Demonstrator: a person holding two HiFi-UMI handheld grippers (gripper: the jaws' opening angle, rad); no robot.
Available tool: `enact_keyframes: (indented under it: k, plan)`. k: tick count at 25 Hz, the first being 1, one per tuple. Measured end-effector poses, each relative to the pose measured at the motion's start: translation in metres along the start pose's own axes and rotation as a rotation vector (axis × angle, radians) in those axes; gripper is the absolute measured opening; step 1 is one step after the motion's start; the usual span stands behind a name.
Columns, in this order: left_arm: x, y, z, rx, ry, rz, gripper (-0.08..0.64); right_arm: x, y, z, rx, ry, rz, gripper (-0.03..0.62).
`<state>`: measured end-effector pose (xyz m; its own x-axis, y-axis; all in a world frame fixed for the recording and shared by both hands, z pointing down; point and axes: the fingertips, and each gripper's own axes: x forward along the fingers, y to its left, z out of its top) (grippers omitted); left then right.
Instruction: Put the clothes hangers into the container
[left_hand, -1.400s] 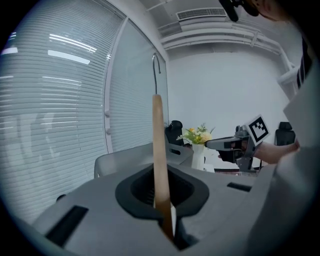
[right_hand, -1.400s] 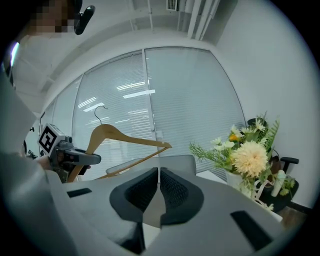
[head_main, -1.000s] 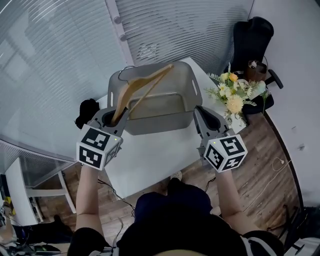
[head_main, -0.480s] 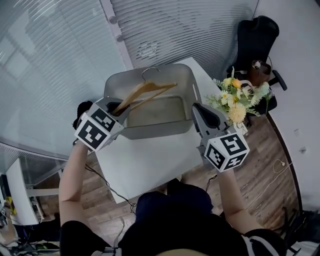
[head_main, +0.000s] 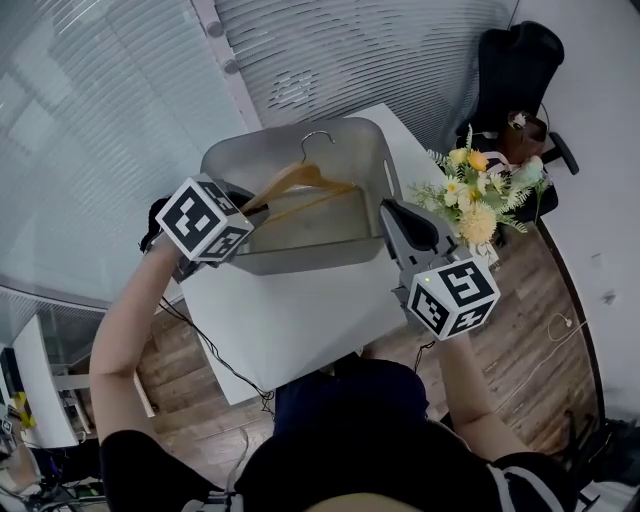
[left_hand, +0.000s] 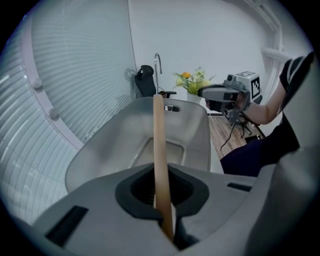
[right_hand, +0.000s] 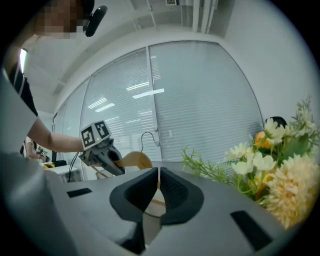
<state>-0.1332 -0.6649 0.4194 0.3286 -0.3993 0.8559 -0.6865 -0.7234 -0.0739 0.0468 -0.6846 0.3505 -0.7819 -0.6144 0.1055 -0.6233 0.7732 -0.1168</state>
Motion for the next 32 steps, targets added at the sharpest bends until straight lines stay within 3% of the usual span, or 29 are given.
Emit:
enact_keyframes:
  k: [11, 15, 18, 23, 28, 32]
  plan:
    - [0.04, -0.024, 0.008, -0.235, 0.12, -0.394, 0.015, 0.004, -0.003, -0.005, 0.006, -0.004, 0.009, 0.037]
    - [0.041, -0.026, 0.009, -0.334, 0.13, -0.485, 0.014, 0.006, -0.003, -0.006, 0.014, -0.003, 0.01, 0.037]
    - [0.048, -0.024, -0.005, -0.312, 0.206, -0.448, 0.009, 0.007, -0.003, -0.005, 0.011, -0.003, 0.012, 0.037]
    - [0.064, -0.009, -0.035, -0.14, 0.404, -0.284, 0.009, 0.007, -0.004, -0.002, 0.008, -0.007, 0.014, 0.037]
    - [0.077, 0.016, -0.057, -0.139, 0.502, -0.181, 0.011, 0.008, -0.007, -0.004, 0.004, -0.008, 0.017, 0.037]
    - [0.079, 0.022, -0.065, -0.036, 0.56, -0.124, 0.011, 0.007, -0.01, -0.005, 0.005, -0.006, 0.017, 0.037]
